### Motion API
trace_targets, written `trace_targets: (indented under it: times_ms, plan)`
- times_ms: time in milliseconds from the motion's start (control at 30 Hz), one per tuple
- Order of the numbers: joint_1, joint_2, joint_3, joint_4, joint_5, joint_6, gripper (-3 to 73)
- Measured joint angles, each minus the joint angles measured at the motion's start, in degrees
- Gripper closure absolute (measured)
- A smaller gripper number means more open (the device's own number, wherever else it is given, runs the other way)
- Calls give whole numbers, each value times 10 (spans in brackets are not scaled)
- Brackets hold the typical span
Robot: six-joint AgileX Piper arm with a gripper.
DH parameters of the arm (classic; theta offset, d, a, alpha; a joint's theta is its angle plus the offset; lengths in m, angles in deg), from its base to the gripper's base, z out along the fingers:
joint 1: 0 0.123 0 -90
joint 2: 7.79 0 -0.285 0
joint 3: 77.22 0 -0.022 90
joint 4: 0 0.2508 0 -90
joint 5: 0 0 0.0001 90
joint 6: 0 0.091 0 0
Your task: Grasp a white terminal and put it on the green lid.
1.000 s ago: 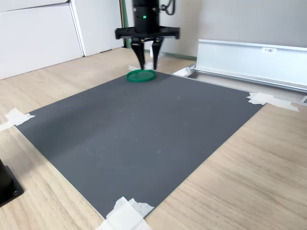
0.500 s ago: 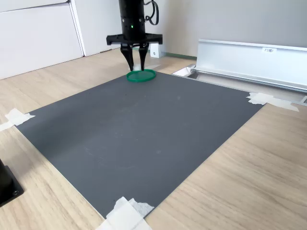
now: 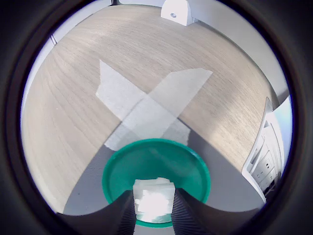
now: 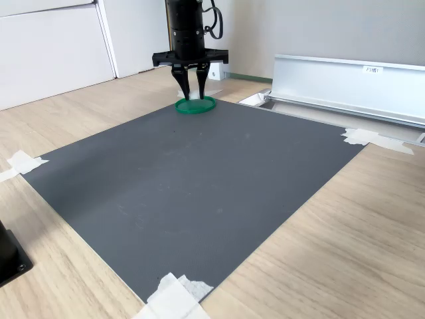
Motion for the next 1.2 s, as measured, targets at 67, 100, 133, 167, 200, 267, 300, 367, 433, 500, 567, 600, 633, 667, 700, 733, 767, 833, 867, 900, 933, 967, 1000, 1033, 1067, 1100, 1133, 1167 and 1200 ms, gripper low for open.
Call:
trace_targets:
  times_ms: [67, 100, 133, 167, 200, 267, 300, 367, 433, 500, 567, 600, 633, 667, 700, 733, 767, 833, 867, 900, 933, 967, 1000, 1033, 1067, 1100, 1133, 1167, 1200]
  plan:
    - [0, 0, 0, 3, 8, -10, 387]
    - [0, 0, 0, 3, 8, -13, 362]
    - [0, 0, 0, 2, 8, -13, 336]
    - [0, 0, 0, 0, 8, -15, 301]
    - [0, 0, 0, -2, 7, -16, 266]
    - [0, 0, 0, -7, 6, -14, 208]
    - [0, 0, 0, -12, 6, -11, 181]
    - [0, 0, 0, -21, 6, -4, 145]
    - [0, -3, 0, -29, 7, 1, 127]
    - [-1, -15, 1, -32, 7, 4, 123]
    - [-1, -36, 3, -33, 7, 5, 133]
    - [-1, -51, 7, -33, 6, 5, 148]
    - [-1, -69, 12, -33, 4, 5, 172]
    - [-1, -88, 19, -33, 0, 7, 206]
    - [-1, -109, 28, -32, -4, 9, 240]
    - [-2, -130, 40, -30, -11, 12, 288]
    - [-6, -151, 55, -27, -19, 19, 342]
    - [-20, -192, 87, -22, -38, 33, 459]
    - [-30, -215, 107, -20, -49, 42, 516]
    - [-42, -239, 127, -18, -63, 52, 572]
    - [-55, -265, 149, -17, -75, 61, 611]
    - [-66, -285, 171, -16, -95, 76, 647]
    - [-79, -312, 193, -14, -117, 92, 669]
    - [-91, -340, 215, -14, -139, 109, 683]
    - [-103, -369, 237, -13, -159, 124, 691]
    - [-112, -398, 255, -11, -179, 135, 694]
    - [-123, -429, 279, -11, -197, 144, 695]
    - [-134, -461, 303, -11, -213, 150, 698]
    - [-145, -486, 322, -11, -225, 155, 699]
